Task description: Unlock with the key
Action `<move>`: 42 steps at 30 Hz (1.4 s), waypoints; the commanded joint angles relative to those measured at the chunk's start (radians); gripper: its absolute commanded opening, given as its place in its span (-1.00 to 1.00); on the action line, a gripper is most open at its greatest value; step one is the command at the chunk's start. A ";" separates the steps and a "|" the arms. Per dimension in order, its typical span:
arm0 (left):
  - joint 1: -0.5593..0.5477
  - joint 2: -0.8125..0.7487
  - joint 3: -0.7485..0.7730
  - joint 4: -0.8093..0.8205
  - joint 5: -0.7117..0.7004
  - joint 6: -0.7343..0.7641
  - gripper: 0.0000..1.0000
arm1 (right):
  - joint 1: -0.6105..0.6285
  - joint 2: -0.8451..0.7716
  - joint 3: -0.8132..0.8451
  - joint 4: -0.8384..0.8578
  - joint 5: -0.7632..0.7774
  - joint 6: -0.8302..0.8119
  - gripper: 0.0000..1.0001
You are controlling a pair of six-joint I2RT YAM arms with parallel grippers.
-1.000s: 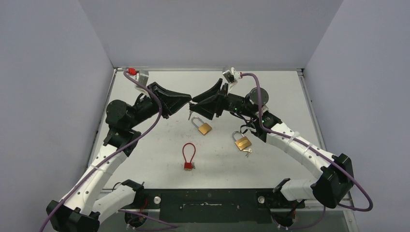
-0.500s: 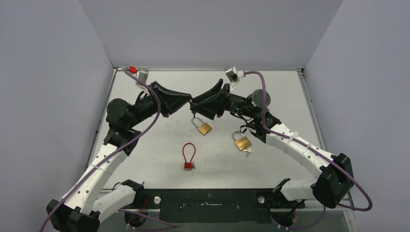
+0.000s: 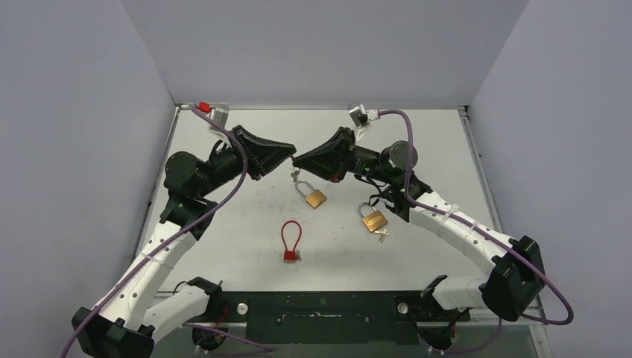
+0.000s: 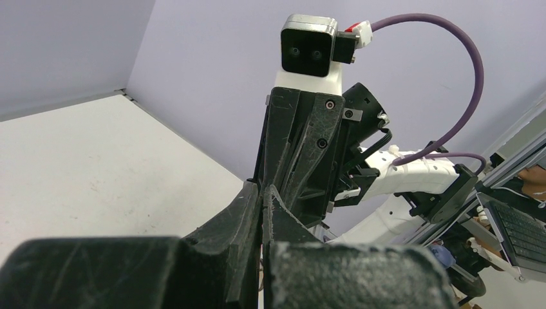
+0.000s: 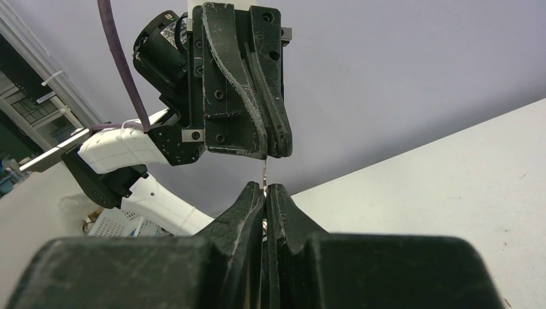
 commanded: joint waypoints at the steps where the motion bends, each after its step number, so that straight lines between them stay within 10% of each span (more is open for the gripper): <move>1: -0.006 -0.013 0.039 0.018 0.010 -0.001 -1.00 | -0.003 -0.012 -0.005 0.067 0.028 -0.008 -1.00; 6: -0.006 -0.018 0.041 -0.020 -0.030 0.015 -1.00 | -0.008 -0.023 -0.021 0.055 0.042 -0.023 -1.00; 10: -0.006 -0.042 0.065 -0.234 -0.211 0.099 0.12 | -0.028 -0.052 -0.054 -0.009 0.084 -0.053 -1.00; 15: -0.007 0.035 0.194 -0.683 -0.555 0.220 0.56 | -0.075 -0.110 -0.126 -0.180 0.178 -0.121 -1.00; 35: -0.319 0.442 0.089 -0.663 -1.003 -0.016 0.69 | -0.117 -0.348 -0.537 -0.358 0.413 -0.242 -1.00; 42: -0.329 0.622 0.147 -0.579 -0.992 -0.067 0.24 | -0.127 -0.367 -0.595 -0.388 0.418 -0.244 -1.00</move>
